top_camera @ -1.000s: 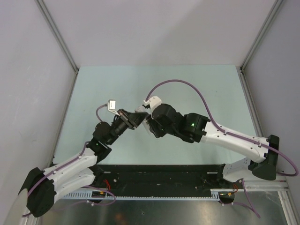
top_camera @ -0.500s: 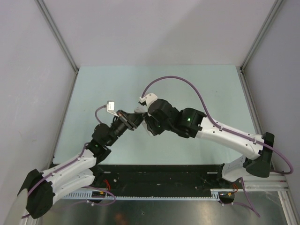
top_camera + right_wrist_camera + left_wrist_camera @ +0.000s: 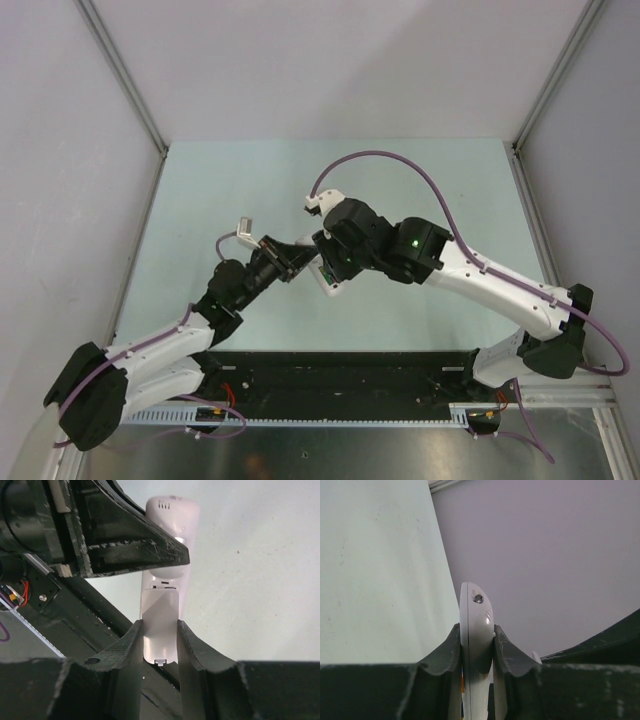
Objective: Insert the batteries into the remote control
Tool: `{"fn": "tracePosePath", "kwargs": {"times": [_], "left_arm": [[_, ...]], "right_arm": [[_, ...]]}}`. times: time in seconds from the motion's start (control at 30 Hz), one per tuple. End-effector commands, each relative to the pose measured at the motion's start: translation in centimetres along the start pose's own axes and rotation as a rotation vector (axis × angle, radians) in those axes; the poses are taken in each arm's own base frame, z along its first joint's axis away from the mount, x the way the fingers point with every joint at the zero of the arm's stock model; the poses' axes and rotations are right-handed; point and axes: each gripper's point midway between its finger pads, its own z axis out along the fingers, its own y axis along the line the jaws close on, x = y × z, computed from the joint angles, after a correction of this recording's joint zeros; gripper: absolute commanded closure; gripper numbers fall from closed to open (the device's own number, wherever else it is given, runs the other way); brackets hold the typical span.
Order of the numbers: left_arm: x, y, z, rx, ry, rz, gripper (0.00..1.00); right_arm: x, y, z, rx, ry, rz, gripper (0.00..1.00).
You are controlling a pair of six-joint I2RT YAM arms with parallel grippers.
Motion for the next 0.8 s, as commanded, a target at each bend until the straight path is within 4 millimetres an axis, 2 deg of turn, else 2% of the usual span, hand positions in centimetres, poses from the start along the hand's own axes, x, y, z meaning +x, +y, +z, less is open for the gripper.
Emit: {"fn": "tracePosePath", "kwargs": {"times": [0.0,0.03,0.4,0.53,0.77], "left_arm": [[-0.8,-2.8,-0.5,0.105,-0.025,-0.044,1.0],[-0.7,-2.8,-0.5,0.106,-0.024,-0.047,1.0],[-0.3,-2.7,-0.7,0.12,-0.03,-0.002,1.0],[0.2,-2.6,-0.6,0.118,-0.029,0.015,1.0],[-0.2,-3.0,-0.8,0.134,-0.052,0.033,1.0]], "right_arm": [[0.5,-0.7,-1.2,-0.002,0.04,0.006,1.0],[0.7,-1.1,-1.1,0.002,0.048,0.013,1.0],[1.0,0.0,-0.6,-0.058,0.118,0.009,1.0],[1.7,0.5,0.1,-0.07,0.162,-0.002,1.0],[2.8,0.2,0.8,-0.053,0.216,-0.004,1.0]]}}
